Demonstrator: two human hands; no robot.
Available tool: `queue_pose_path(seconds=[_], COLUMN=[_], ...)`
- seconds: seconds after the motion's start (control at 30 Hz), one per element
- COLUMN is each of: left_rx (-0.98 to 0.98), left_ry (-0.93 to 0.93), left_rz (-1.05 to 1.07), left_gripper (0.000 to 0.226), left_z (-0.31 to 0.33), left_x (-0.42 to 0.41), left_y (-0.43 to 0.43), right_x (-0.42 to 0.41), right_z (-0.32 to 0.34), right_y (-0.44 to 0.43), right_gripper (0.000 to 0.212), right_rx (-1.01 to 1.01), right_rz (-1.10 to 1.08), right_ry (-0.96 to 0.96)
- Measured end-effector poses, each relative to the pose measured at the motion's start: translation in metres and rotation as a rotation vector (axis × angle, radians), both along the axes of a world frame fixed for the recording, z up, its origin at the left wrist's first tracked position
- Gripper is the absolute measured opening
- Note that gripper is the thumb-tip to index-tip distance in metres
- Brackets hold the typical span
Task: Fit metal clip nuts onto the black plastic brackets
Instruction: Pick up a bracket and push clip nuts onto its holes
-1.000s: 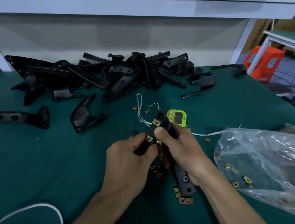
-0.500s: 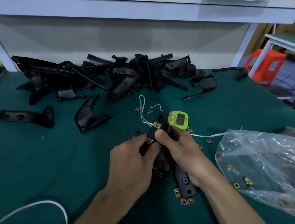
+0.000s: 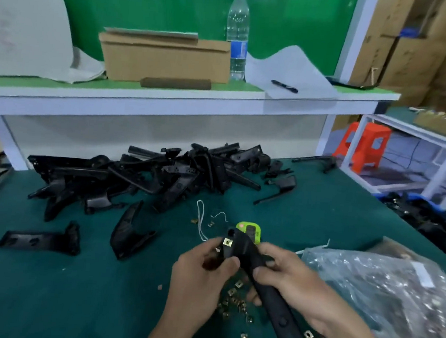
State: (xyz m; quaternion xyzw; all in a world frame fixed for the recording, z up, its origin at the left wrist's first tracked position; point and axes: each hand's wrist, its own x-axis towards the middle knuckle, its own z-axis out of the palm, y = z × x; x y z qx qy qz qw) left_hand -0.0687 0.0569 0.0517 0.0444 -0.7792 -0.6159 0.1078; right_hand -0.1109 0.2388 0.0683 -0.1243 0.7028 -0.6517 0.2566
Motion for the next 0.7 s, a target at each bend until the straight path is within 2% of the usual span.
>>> queue_pose_path(seconds=[0.17,0.3,0.37,0.5,0.63,0.7], left_rx=[0.108,0.137,0.179,0.27,0.287,0.408], left_ry=[0.024,-0.001,-0.072,-0.227,-0.401,-0.485], left_rz=[-0.103,-0.229,-0.32,-0.503,-0.704,-0.792], left_gripper=[0.036,0.026,0.036,0.024,0.014,0.014], left_z=[0.019,0.02,0.02,0.02,0.014,0.023], left_x=[-0.01,-0.016,-0.015,-0.02,-0.04,-0.061], left_y=[0.059,0.128,0.17,0.248,0.303,0.329], right_x=[0.048,0.095,0.112,0.135,0.142,0.119], right_z=[0.017,0.008,-0.002,-0.018,-0.024,-0.014], right_y=[0.064,0.123,0.151,0.205,0.25,0.273], right_gripper=[0.035,0.025,0.022,0.02,0.021,0.022], right_rx=[-0.12,-0.153,-0.172,-0.3,-0.446,-0.548], right_rz=[-0.179,-0.429,-0.608,-0.98,-1.129,-1.201], right_ry=[-0.09,-0.137,-0.15,-0.184,-0.275,-0.292])
